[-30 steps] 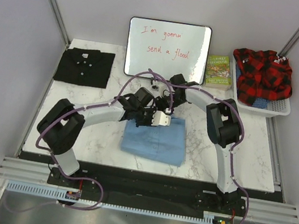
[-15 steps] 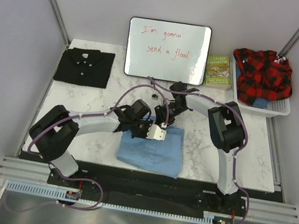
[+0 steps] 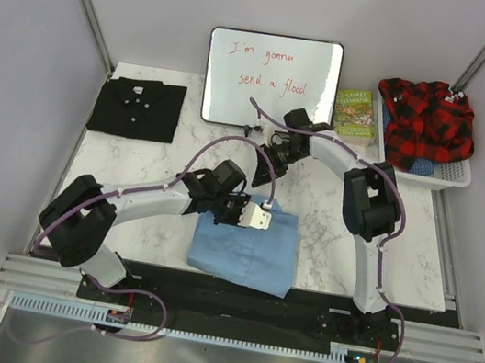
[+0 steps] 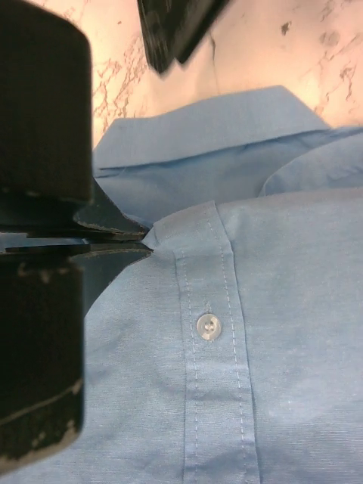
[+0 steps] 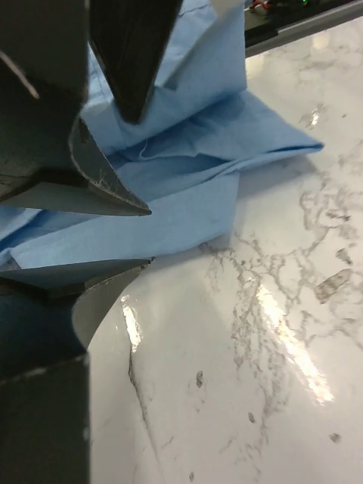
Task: Fold and stack the long sleeve shirts
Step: Fold the shirt
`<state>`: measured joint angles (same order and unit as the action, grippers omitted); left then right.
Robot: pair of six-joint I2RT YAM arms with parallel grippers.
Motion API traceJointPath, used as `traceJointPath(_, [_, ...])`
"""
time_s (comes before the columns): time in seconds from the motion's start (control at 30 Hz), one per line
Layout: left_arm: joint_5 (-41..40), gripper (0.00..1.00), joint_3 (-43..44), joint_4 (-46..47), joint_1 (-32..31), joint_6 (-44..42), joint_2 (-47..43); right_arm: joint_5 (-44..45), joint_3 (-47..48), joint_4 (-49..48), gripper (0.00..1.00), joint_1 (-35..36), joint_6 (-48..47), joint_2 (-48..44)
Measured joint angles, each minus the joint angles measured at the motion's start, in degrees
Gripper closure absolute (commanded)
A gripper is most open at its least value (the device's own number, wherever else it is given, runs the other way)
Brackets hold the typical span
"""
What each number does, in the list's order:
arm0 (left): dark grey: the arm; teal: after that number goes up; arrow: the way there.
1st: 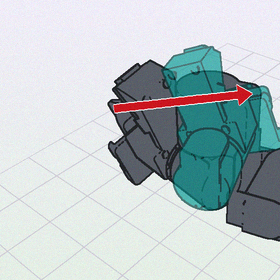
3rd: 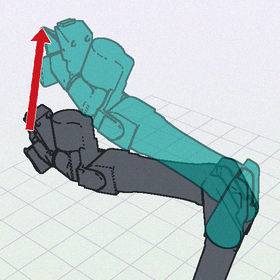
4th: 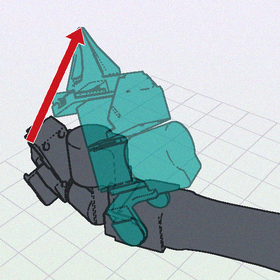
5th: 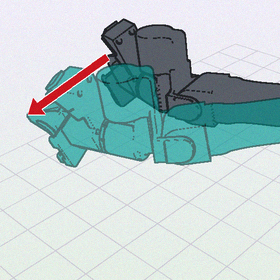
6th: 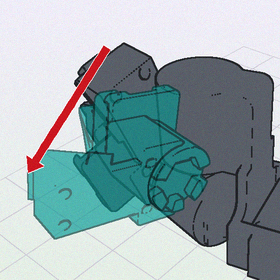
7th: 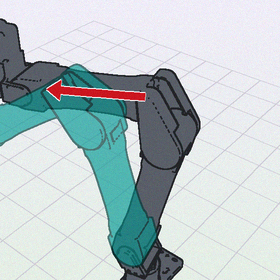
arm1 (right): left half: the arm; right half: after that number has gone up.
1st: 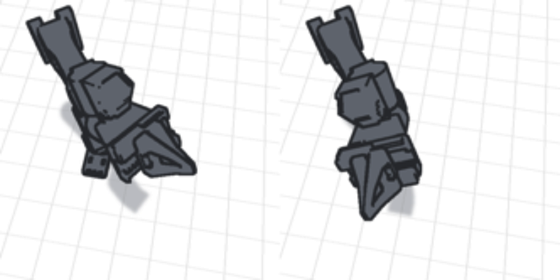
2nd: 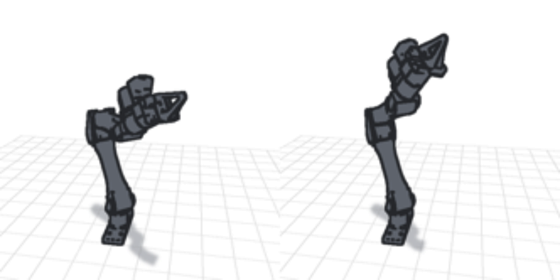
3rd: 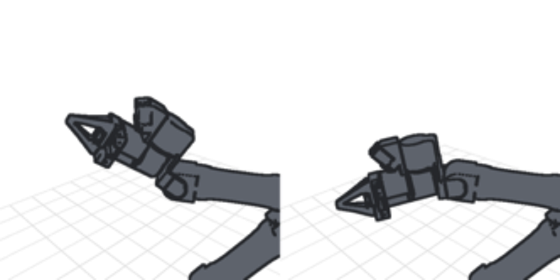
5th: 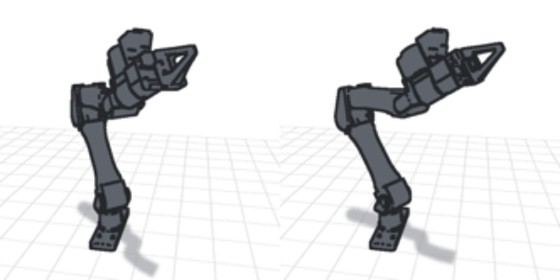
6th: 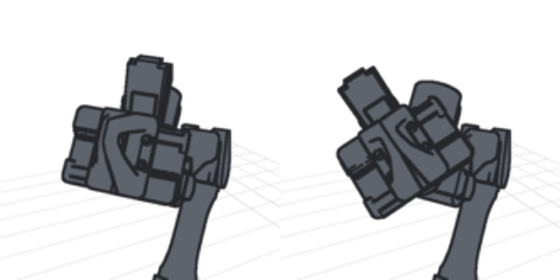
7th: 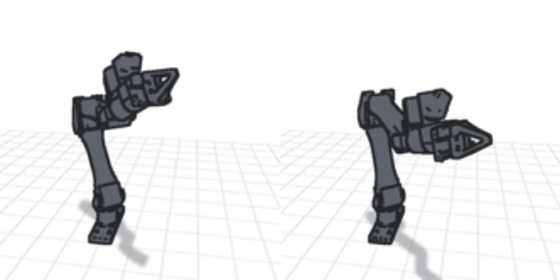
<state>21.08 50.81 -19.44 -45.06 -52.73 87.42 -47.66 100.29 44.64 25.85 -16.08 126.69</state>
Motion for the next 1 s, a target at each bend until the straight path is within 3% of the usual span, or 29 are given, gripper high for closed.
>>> traceJointPath(0.2, [0.0, 0.98, 2.5, -0.9, 1.0, 0.0, 0.0, 0.8, -0.7, 1.6, 0.66, 0.8, -1.9, 5.0])
traceJointPath(0.63, [0.0, 0.98, 9.5, 0.1, 8.0, -0.4, 6.6, 0.5, -0.9, 2.6, 0.68, 1.0, -4.2, 5.0])
traceJointPath(1.0, [0.0, 0.98, 10.5, 3.6, 8.6, -0.8, 11.6, 1.7, 0.4, 3.3, 0.64, 0.2, -4.5, 5.3])
